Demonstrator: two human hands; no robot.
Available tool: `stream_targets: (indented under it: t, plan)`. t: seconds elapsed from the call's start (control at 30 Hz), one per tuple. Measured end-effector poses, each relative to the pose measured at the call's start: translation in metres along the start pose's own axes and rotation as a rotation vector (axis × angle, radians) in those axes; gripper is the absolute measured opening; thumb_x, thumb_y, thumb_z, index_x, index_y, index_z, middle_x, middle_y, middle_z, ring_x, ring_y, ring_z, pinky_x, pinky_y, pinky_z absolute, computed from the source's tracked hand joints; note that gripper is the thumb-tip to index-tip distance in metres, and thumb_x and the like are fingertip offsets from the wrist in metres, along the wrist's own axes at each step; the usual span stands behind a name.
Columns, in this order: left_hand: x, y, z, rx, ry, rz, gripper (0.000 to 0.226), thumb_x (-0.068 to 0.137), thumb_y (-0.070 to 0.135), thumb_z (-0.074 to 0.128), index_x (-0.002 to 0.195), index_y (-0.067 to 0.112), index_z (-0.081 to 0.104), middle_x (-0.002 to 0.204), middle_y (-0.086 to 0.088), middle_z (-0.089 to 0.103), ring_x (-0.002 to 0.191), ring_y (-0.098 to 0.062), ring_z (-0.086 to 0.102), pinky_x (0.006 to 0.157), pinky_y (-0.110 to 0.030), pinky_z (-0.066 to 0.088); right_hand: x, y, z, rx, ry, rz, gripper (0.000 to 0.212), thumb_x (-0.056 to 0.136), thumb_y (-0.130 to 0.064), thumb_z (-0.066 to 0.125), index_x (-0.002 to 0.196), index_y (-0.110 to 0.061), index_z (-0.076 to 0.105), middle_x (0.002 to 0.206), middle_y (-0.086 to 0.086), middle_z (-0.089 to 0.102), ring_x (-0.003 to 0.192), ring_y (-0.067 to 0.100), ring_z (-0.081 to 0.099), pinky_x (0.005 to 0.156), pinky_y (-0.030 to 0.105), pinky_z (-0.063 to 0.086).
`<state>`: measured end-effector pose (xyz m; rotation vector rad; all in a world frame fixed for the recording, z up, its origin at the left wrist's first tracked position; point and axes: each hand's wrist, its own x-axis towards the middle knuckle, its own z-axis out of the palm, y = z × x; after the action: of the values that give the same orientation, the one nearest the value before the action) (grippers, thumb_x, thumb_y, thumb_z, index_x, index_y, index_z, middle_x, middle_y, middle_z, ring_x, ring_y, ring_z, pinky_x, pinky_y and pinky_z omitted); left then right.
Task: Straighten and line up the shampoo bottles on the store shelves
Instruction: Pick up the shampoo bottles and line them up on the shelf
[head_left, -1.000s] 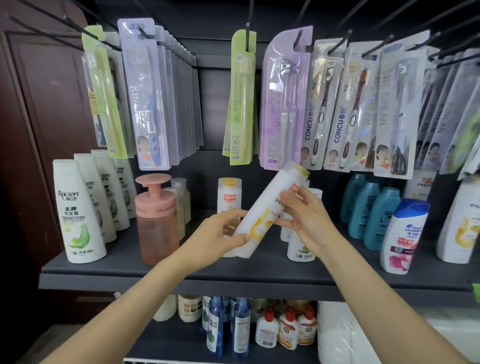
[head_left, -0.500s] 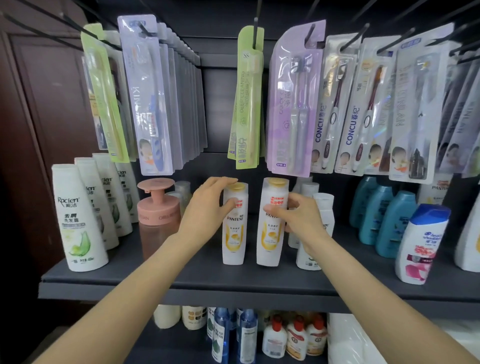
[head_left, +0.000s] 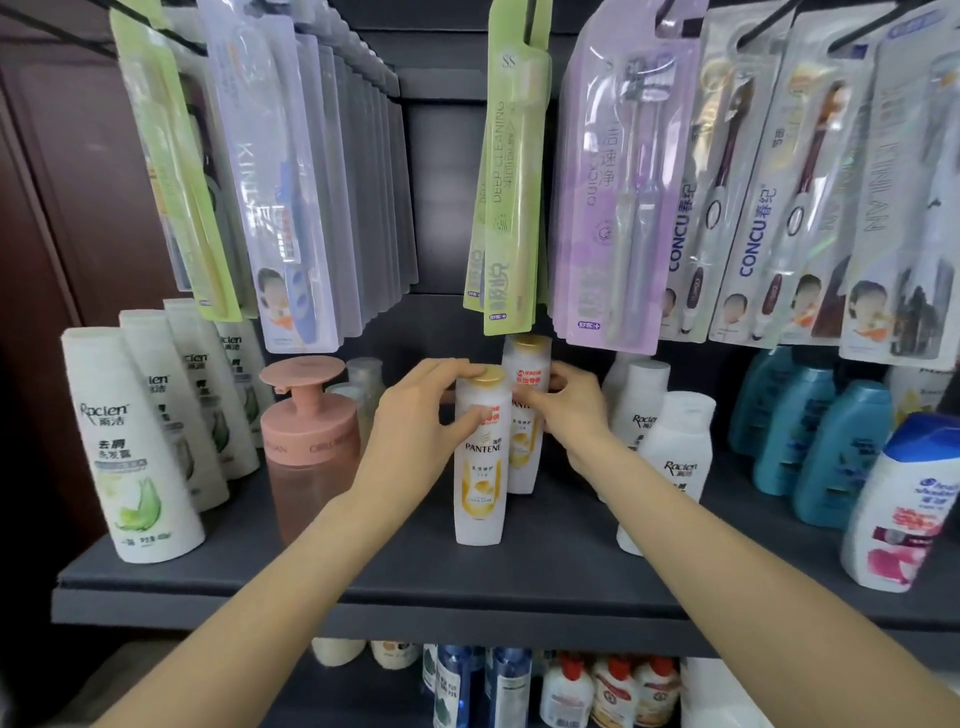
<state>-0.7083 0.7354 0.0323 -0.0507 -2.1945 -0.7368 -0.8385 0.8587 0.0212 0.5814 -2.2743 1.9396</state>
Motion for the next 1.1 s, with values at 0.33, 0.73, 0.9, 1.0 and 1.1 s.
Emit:
stream_targets:
  t: [0.33,0.73,0.9,1.0,1.1]
  plan:
    - [0.0,0.0,0.0,-0.001,-0.014,0.004,0.039,0.079,0.015,0.072,0.115,0.023,0.061,0.11,0.016,0.052,0.082,0.006,0.053,0.075,0.002,0.04,0.014,0.003,0.009,-0.018,-0.07,0.015,0.034,0.078,-0.017,0.076,0.11,-0.011,0.064,0.104,0.005,0.068,0.09,0.016,0.064,0.077,0.031,0.053]
    - [-0.002,0.001,0.002,-0.026,-0.014,-0.032,0.039,0.08,0.015,0.07,0.116,0.025,0.06,0.114,0.016,0.052,0.085,0.002,0.055,0.074,-0.002,0.044,0.022,0.016,0.003,0.035,-0.177,0.026,0.039,0.083,-0.006,0.068,0.119,-0.008,0.053,0.117,0.013,0.062,0.105,0.027,0.063,0.089,0.048,0.054]
    - [-0.002,0.001,0.003,-0.057,-0.007,-0.038,0.039,0.08,0.014,0.071,0.115,0.025,0.06,0.112,0.017,0.053,0.085,0.007,0.056,0.075,-0.007,0.047,0.027,0.02,0.015,0.056,-0.224,0.006,0.039,0.087,-0.006,0.063,0.124,-0.011,0.051,0.12,0.01,0.06,0.11,0.025,0.06,0.091,0.047,0.053]
    - [-0.002,0.001,0.001,-0.058,-0.01,-0.044,0.039,0.08,0.013,0.071,0.115,0.025,0.06,0.11,0.017,0.053,0.084,0.007,0.056,0.075,-0.007,0.047,0.03,0.02,0.019,0.071,-0.255,0.006,0.04,0.089,-0.004,0.06,0.126,-0.014,0.05,0.12,0.007,0.059,0.111,0.025,0.06,0.092,0.046,0.052]
    - [-0.002,0.003,0.001,-0.063,-0.012,-0.048,0.038,0.08,0.013,0.071,0.114,0.026,0.061,0.109,0.017,0.054,0.085,0.006,0.056,0.075,-0.009,0.048,0.033,0.019,0.019,0.082,-0.286,0.018,0.038,0.089,-0.003,0.059,0.125,-0.014,0.05,0.121,0.007,0.059,0.112,0.025,0.06,0.093,0.046,0.052]
